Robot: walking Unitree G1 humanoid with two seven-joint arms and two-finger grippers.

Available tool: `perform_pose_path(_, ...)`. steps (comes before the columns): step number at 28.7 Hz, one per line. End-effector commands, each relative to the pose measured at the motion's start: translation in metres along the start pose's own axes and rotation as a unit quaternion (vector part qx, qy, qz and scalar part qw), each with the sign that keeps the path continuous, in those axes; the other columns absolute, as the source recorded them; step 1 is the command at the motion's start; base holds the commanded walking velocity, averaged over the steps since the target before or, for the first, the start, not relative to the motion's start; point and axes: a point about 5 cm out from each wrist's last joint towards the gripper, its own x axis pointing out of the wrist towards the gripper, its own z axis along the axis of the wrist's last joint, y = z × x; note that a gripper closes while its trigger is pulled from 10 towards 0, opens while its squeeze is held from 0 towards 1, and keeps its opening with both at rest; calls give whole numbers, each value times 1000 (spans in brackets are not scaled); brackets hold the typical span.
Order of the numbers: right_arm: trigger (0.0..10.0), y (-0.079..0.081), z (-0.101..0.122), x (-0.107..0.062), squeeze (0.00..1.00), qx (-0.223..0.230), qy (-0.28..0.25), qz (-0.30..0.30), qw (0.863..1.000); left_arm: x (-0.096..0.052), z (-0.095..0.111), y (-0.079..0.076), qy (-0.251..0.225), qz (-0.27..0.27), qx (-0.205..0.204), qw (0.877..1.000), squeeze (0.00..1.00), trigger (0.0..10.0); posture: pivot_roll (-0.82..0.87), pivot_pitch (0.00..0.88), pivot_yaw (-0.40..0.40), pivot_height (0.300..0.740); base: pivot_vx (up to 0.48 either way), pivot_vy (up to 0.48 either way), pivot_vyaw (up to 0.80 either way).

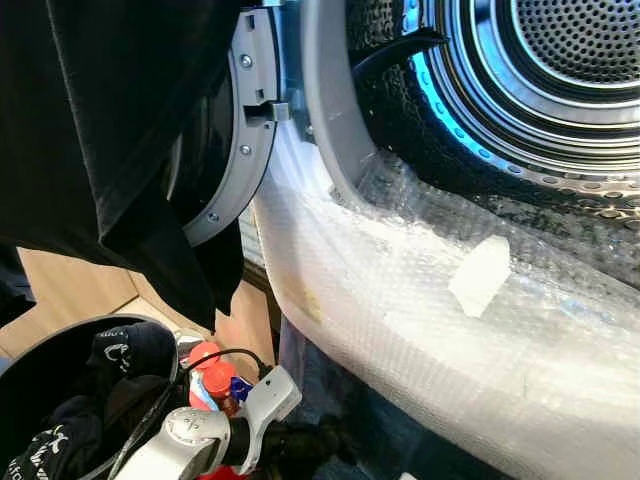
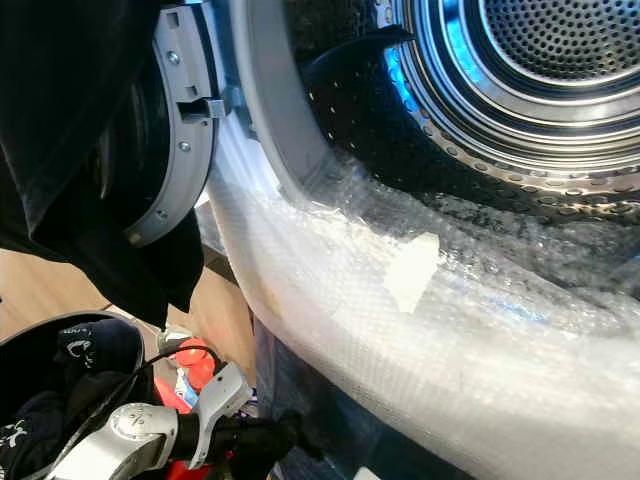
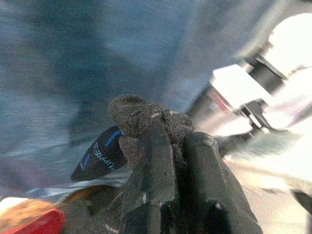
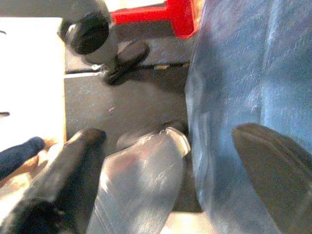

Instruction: Clothes washing

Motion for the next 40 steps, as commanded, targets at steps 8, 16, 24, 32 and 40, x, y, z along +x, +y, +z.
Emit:
perform_pose_path(8,10000,-13,17,-20,0,-42,-61,70,995,-15,-15,-21,47,-131,-1,990,0,0,93,0,-16,740,0,0,0)
perform_pose_path(16,10000,-20,33,-33,0,-57,-111,111,986,-22,-6,-27,57,-183,28,981,0,0,101,0,-15,740,0,0,0)
perform_pose_path(24,10000,-11,50,-37,0,-66,-158,197,965,-12,1,-26,36,-205,16,978,0,0,92,0,-19,740,0,0,0)
perform_pose_path(32,10000,-8,55,-35,0,-58,-168,219,959,-6,3,-20,15,-184,4,983,0,0,98,0,-23,740,0,0,0)
perform_pose_path(40,10000,-2,72,-34,0,-56,-200,242,948,3,7,-16,-16,-168,-10,986,0,0,107,0,-27,740,0,0,0)
